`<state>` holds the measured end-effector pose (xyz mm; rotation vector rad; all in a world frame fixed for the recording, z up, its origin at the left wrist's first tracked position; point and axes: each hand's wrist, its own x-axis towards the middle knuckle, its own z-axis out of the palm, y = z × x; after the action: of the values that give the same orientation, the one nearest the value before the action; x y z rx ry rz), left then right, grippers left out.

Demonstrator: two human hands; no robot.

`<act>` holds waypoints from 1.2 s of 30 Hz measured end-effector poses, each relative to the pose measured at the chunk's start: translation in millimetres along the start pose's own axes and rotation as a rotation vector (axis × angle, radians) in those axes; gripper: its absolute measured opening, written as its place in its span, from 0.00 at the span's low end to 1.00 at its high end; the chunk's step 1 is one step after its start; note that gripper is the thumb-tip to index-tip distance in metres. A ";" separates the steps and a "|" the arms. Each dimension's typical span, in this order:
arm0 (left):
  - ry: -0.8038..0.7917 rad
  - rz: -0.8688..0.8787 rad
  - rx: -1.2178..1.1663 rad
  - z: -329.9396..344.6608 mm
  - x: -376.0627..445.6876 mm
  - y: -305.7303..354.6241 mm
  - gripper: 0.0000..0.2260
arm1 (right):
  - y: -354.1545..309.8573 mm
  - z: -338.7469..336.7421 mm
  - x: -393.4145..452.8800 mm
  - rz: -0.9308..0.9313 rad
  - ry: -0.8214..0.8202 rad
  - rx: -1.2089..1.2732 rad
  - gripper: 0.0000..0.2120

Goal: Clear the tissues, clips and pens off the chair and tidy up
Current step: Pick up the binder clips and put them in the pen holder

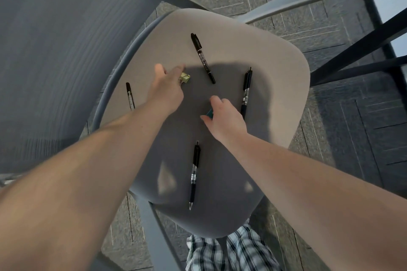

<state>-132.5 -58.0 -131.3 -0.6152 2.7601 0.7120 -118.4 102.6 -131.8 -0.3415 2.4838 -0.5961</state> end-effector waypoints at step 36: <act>-0.288 0.217 0.144 -13.7 -66.2 19.2 0.14 | 1.7 -45.2 -48.9 0.131 0.045 0.154 0.11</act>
<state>-83.9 -27.1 -91.0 -0.1692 2.5989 0.5839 -104.7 137.0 -76.4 -0.1069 2.4619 -0.7417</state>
